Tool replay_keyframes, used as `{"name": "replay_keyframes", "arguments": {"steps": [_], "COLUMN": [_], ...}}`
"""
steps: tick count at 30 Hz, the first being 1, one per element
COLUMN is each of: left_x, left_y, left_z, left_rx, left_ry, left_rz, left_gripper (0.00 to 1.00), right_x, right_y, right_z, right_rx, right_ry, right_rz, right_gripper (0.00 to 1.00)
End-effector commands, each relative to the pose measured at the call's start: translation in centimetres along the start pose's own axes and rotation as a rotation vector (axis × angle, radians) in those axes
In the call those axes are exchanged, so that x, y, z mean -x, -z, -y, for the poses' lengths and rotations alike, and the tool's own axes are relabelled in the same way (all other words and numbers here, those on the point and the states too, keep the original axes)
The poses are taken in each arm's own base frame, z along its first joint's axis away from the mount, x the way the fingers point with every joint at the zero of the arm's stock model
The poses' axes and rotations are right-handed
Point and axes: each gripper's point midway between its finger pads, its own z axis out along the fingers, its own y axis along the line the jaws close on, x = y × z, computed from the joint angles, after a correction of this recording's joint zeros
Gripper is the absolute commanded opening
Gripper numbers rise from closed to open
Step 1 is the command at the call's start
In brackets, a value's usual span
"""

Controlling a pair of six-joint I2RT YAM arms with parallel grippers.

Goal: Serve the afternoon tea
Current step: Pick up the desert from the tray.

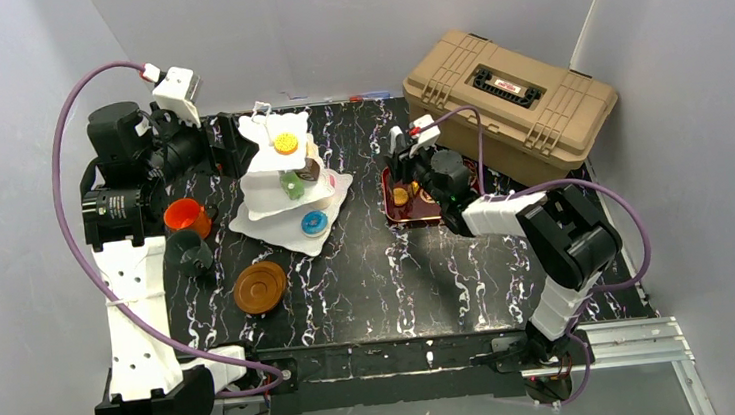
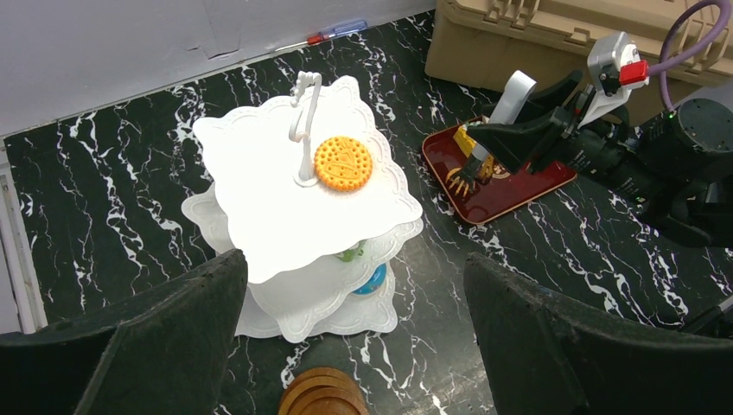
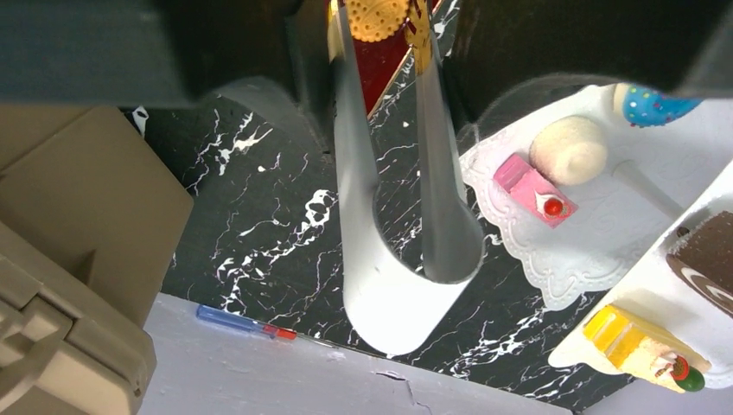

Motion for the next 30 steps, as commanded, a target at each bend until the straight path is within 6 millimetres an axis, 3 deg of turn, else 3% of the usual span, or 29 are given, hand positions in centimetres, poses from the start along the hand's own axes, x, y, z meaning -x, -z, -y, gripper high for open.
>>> {"name": "replay_keyframes", "arguments": {"steps": [1, 5, 7, 10, 15, 21, 30], "left_x": [1.1, 1.1, 1.1, 1.1, 1.1, 0.8, 1.8], "left_y": [0.7, 0.8, 0.7, 0.8, 0.9, 0.3, 0.6], "left_z": [0.4, 0.4, 0.4, 0.4, 0.2, -0.8, -3.0], "left_rx": [-0.006, -0.006, -0.005, -0.004, 0.009, 0.049, 0.122], "left_ry": [-0.009, -0.009, -0.009, -0.01, -0.015, -0.004, 0.029], "left_rz": [0.032, 0.032, 0.031, 0.033, 0.034, 0.019, 0.029], "left_gripper": [0.94, 0.94, 0.94, 0.94, 0.94, 0.94, 0.98], "right_x": [3.4, 3.8, 4.1, 4.9, 7.5, 13.3, 24.5], "right_y": [-0.9, -0.4, -0.3, 0.0, 0.7, 2.4, 5.6], "right_z": [-0.2, -0.3, -0.3, -0.3, -0.5, -2.5, -9.0], "right_rx": [0.017, 0.027, 0.029, 0.03, 0.028, 0.063, 0.197], "right_ry": [0.027, 0.052, 0.06, 0.068, 0.068, 0.061, 0.005], "right_rz": [0.117, 0.125, 0.131, 0.155, 0.204, 0.264, 0.384], "right_gripper": [0.44, 0.15, 0.08, 0.01, 0.01, 0.01, 0.01]}}
